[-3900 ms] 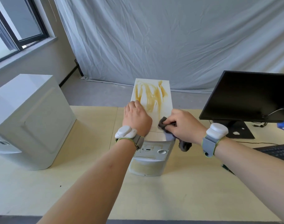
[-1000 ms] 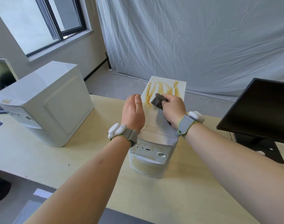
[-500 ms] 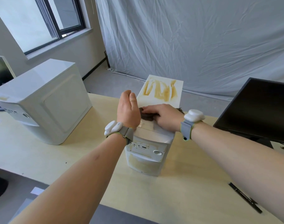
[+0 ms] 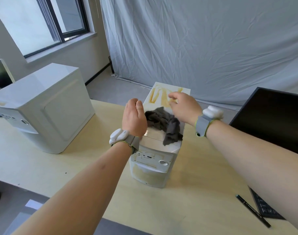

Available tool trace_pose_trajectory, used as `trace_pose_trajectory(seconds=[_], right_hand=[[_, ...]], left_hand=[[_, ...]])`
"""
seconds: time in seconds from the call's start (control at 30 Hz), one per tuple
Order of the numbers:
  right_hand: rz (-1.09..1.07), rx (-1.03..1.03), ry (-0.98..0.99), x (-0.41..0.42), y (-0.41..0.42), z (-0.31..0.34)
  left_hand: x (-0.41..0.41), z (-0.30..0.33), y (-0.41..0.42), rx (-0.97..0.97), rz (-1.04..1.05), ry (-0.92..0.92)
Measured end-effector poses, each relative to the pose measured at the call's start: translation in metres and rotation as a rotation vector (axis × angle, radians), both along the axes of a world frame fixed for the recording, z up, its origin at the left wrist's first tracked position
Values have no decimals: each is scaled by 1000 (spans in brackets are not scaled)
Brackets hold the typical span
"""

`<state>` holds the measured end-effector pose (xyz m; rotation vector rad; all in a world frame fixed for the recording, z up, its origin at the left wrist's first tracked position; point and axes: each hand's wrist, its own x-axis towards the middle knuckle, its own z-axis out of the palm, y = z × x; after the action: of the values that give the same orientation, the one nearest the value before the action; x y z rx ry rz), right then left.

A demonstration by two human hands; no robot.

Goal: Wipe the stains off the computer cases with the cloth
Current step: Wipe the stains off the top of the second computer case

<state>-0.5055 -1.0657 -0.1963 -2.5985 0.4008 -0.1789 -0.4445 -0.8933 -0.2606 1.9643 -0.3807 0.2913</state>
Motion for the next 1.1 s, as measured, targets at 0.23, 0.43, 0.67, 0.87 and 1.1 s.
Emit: trace_pose_trajectory(seconds=[0.23,0.43,0.67,0.87,1.1], right_hand=[[414,-344,232,0,30,-55],[314,-393,145,54,40,-58],[498,-350,129,35,56,-46],[590,-327,170,-15,45,-42],[273,-349,227,24,51,-40]], left_hand=[[3,-4,1,-44,-18,-5],[7,-7,0,-77,-35,-12],[7,-8,1,-112,-43,7],[4,-1,3,-212,-75,125],[28,15,26,-469,-96,494]])
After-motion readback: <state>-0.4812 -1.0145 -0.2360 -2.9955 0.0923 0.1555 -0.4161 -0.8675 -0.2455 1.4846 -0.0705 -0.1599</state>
